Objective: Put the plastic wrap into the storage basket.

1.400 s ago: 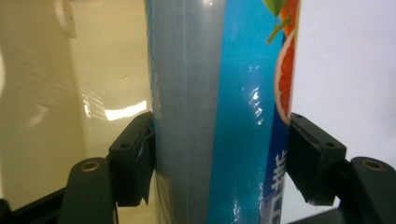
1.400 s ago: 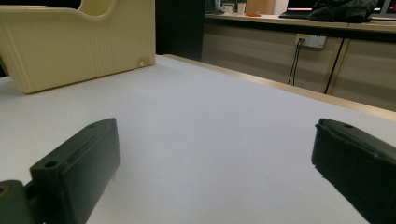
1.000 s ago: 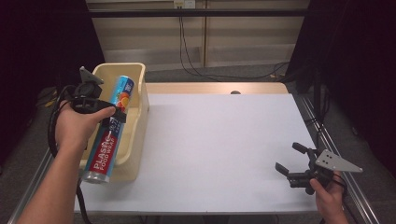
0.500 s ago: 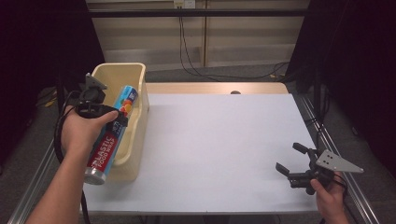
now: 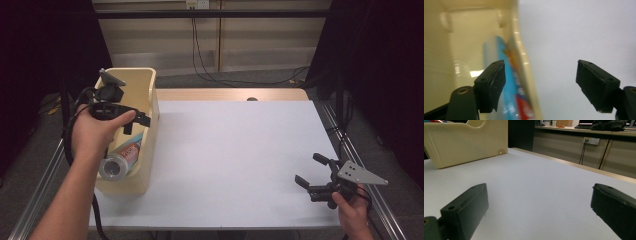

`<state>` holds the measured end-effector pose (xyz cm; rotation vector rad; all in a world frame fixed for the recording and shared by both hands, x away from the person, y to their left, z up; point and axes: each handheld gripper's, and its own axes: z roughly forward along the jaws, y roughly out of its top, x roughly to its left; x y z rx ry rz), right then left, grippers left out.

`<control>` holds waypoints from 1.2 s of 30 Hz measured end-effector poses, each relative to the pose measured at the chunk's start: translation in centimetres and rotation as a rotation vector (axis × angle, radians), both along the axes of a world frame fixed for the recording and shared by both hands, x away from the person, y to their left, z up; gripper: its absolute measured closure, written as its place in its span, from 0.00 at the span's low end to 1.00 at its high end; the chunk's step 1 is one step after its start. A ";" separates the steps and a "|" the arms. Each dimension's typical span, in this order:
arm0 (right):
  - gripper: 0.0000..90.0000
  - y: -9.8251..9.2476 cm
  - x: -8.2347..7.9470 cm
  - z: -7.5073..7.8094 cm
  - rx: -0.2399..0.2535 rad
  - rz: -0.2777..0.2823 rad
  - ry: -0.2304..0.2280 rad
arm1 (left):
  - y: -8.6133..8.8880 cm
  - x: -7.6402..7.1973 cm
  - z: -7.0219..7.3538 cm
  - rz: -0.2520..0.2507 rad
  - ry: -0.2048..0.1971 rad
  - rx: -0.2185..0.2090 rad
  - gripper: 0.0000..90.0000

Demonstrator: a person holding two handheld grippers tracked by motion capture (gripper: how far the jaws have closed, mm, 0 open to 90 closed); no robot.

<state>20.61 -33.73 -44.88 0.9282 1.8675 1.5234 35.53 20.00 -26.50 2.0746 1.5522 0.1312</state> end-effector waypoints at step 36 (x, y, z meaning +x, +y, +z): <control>0.01 0.0 -0.1 0.1 -0.001 0.008 -0.003 | -11.1 -3.2 -9.9 -0.249 -0.074 -0.045 0.20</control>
